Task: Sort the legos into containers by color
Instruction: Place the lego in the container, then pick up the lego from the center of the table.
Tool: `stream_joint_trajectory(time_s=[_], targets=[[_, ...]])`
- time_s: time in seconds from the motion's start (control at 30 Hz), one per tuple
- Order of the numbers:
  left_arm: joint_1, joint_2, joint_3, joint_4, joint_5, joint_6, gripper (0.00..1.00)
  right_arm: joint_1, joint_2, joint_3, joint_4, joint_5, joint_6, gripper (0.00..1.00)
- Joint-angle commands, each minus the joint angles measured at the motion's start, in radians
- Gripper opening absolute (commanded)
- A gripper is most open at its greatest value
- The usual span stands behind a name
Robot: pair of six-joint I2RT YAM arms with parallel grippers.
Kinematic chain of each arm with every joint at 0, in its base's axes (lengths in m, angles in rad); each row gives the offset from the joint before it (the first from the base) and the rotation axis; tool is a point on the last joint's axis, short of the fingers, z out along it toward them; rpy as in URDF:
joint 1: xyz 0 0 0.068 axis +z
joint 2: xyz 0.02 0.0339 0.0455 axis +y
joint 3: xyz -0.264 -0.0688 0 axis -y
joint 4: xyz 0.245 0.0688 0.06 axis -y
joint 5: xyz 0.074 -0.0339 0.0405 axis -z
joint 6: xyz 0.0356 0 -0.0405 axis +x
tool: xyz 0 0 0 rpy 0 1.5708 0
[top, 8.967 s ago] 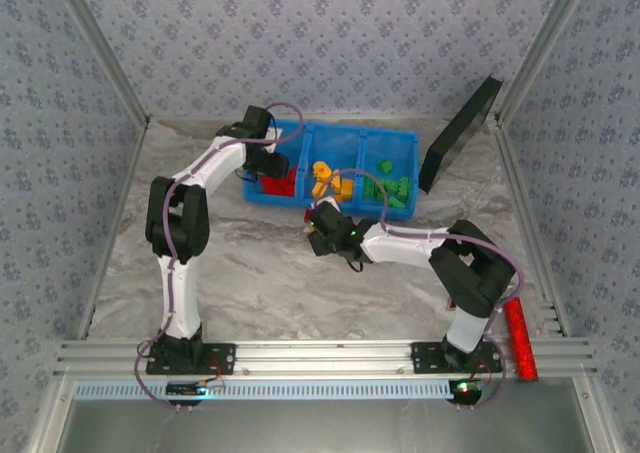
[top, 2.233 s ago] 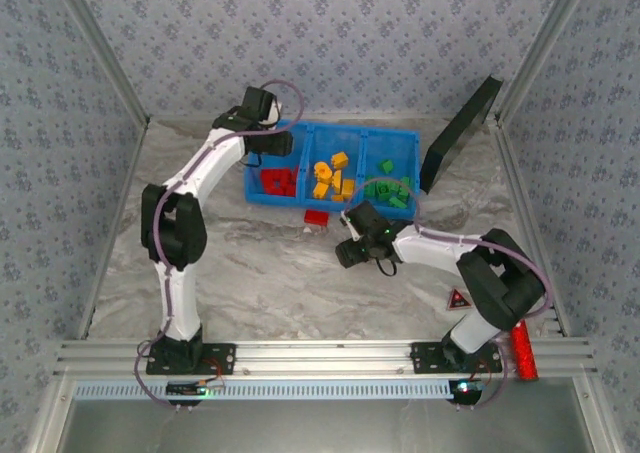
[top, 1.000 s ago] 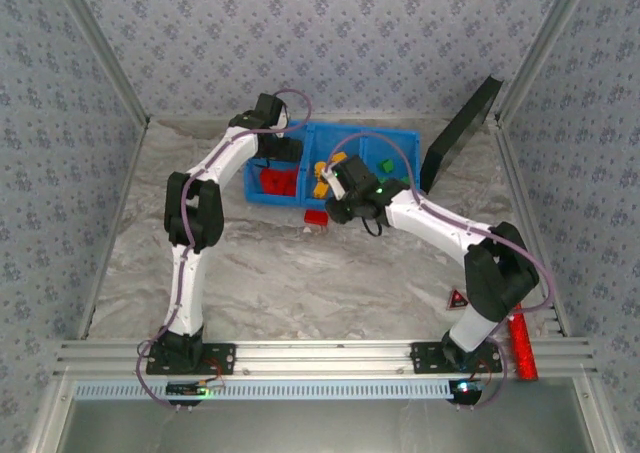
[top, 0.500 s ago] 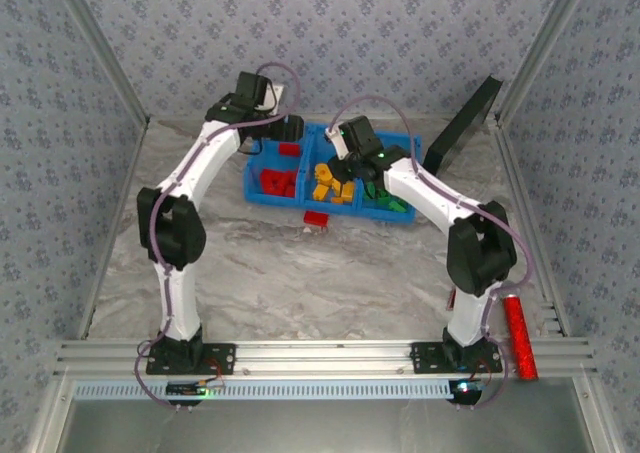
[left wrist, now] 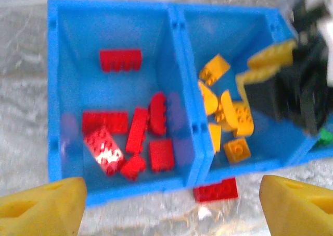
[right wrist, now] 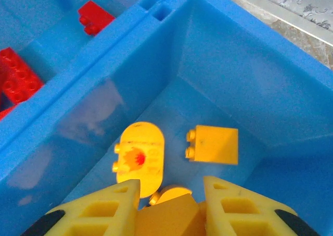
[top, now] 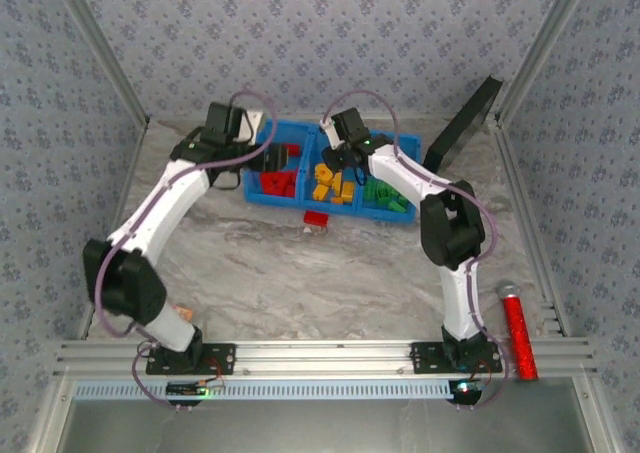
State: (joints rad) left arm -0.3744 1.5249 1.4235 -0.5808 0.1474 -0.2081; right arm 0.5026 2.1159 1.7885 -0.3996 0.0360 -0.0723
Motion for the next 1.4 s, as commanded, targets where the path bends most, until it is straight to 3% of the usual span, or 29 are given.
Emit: stream_joint_trajectory(time_s=[0.0, 0.27, 0.4, 0.57, 0.8, 1.37], targets=[[-0.054, -0.133, -0.145, 0.031, -0.044, -0.05, 0.86, -0.016, 0.057, 0.064, -0.022, -0.022, 0.0, 0.33], [-0.228, -0.172, -0.38, 0.038, -0.11, -0.095, 0.86, -0.025, 0.12, 0.123, -0.041, -0.022, 0.003, 0.37], [-0.283, -0.117, -0.411, 0.093, -0.154, -0.114, 0.86, -0.019, 0.129, 0.149, -0.079, 0.027, -0.021, 0.48], [-0.327, -0.004, -0.387, 0.167, -0.181, -0.12, 0.87, -0.01, 0.086, 0.139, -0.089, 0.035, -0.041, 0.54], [-0.361, 0.177, -0.314, 0.211, -0.207, -0.114, 0.88, 0.008, -0.019, 0.083, -0.093, 0.045, -0.059, 0.54], [-0.382, 0.434, -0.12, 0.248, -0.272, -0.106, 0.91, 0.031, -0.439, -0.303, -0.045, 0.096, -0.029, 0.55]])
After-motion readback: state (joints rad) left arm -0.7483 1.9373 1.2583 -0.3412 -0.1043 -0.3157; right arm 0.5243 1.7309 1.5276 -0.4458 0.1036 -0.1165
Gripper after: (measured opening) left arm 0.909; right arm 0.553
